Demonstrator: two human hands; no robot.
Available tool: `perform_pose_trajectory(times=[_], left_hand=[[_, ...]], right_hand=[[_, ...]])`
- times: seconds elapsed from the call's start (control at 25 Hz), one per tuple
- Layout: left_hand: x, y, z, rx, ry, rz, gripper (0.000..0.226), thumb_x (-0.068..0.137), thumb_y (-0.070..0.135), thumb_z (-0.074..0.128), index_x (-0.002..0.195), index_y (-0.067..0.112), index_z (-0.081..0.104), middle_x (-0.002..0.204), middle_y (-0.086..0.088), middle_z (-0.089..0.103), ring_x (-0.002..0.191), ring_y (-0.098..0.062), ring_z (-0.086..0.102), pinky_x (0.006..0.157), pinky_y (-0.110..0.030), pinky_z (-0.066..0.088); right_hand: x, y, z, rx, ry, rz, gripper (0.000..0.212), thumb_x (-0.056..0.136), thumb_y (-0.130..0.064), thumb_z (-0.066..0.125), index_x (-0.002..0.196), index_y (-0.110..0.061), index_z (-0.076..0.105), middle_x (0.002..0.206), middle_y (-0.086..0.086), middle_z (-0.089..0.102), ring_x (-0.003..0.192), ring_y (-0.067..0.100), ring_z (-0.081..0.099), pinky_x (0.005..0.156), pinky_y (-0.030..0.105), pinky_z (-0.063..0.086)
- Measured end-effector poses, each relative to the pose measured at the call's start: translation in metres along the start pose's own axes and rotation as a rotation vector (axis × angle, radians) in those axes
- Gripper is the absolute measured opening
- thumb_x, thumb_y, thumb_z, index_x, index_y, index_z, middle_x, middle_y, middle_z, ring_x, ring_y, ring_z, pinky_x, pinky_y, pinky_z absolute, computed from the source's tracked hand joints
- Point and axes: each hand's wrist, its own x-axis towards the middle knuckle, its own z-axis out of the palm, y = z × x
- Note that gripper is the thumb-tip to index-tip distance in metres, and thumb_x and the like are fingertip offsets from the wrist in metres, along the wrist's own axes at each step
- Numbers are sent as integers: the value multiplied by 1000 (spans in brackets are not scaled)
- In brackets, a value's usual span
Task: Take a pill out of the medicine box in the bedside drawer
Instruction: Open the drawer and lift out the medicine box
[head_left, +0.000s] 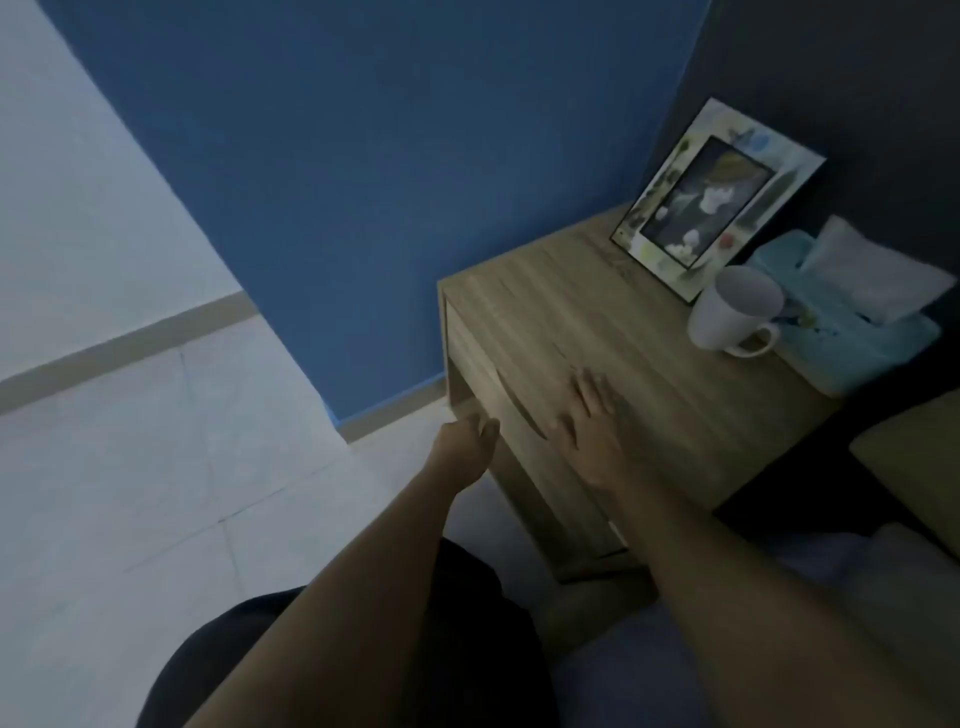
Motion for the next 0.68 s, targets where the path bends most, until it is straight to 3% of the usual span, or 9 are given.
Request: perform_pose_trajectory(times=[0.2, 0.36, 0.52, 0.68], left_hand=[[44, -8, 31, -177, -61, -88, 59, 96, 48, 31, 125, 1, 51, 127, -21, 59, 116, -33, 55, 91, -33, 39], [71, 3, 39, -248, 2, -114, 61, 92, 50, 38, 125, 2, 54, 120, -20, 62, 111, -35, 58, 95, -40, 46], [81, 6, 39, -269, 31, -91, 47, 88, 36, 52, 114, -1, 63, 106, -18, 70, 98, -30, 65, 88, -35, 52], [78, -1, 31, -293, 7, -129, 47, 85, 40, 55, 98, -3, 68, 97, -15, 71, 88, -24, 65, 72, -27, 46]], right_hand=[[0, 7, 23, -16, 153, -9, 66, 91, -51, 12, 147, -16, 19, 158, 6, 17, 146, 24, 7, 115, 48, 19], [5, 7, 25, -5, 190, 2, 65, 91, -51, 15, 146, -18, 21, 158, 5, 19, 146, 21, 9, 114, 46, 21], [3, 7, 27, -5, 200, -5, 64, 92, -52, 15, 146, -19, 18, 158, 4, 16, 146, 20, 6, 115, 45, 17], [3, 9, 26, 0, 174, -10, 63, 92, -51, 14, 147, -20, 12, 159, 3, 9, 146, 18, 1, 115, 41, 9]])
